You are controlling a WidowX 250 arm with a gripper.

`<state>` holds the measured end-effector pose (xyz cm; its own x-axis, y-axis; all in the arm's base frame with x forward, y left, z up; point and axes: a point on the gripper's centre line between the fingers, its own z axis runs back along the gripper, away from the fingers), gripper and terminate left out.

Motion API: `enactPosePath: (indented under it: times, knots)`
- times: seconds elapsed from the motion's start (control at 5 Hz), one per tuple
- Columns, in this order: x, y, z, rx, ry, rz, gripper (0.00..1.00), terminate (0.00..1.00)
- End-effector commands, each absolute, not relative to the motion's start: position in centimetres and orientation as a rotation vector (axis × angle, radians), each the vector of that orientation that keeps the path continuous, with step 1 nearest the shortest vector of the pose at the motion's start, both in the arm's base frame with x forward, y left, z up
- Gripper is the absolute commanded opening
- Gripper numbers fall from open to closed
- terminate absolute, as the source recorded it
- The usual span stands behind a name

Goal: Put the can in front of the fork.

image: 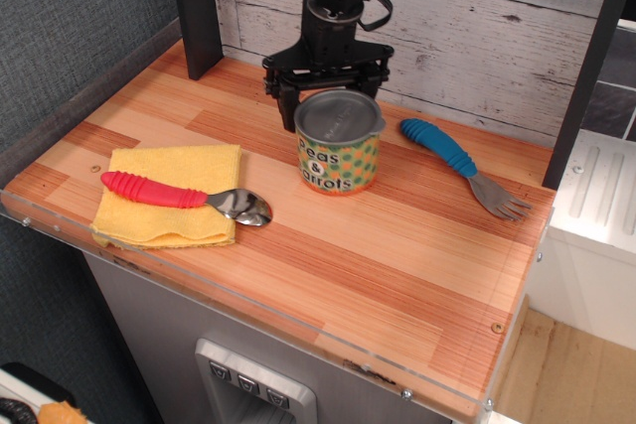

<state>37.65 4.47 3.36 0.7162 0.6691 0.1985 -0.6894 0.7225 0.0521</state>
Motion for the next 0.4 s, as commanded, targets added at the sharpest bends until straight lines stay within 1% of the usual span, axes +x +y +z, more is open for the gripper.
enactPosePath:
  times: [0.0, 0.2]
  knots:
    - [36.5, 2.5, 6.0, 0.098, -0.221, 0.741, 1.0, 0.0]
    - [35.6, 1.5, 5.5, 0.097, -0.206, 0.718, 1.0, 0.0]
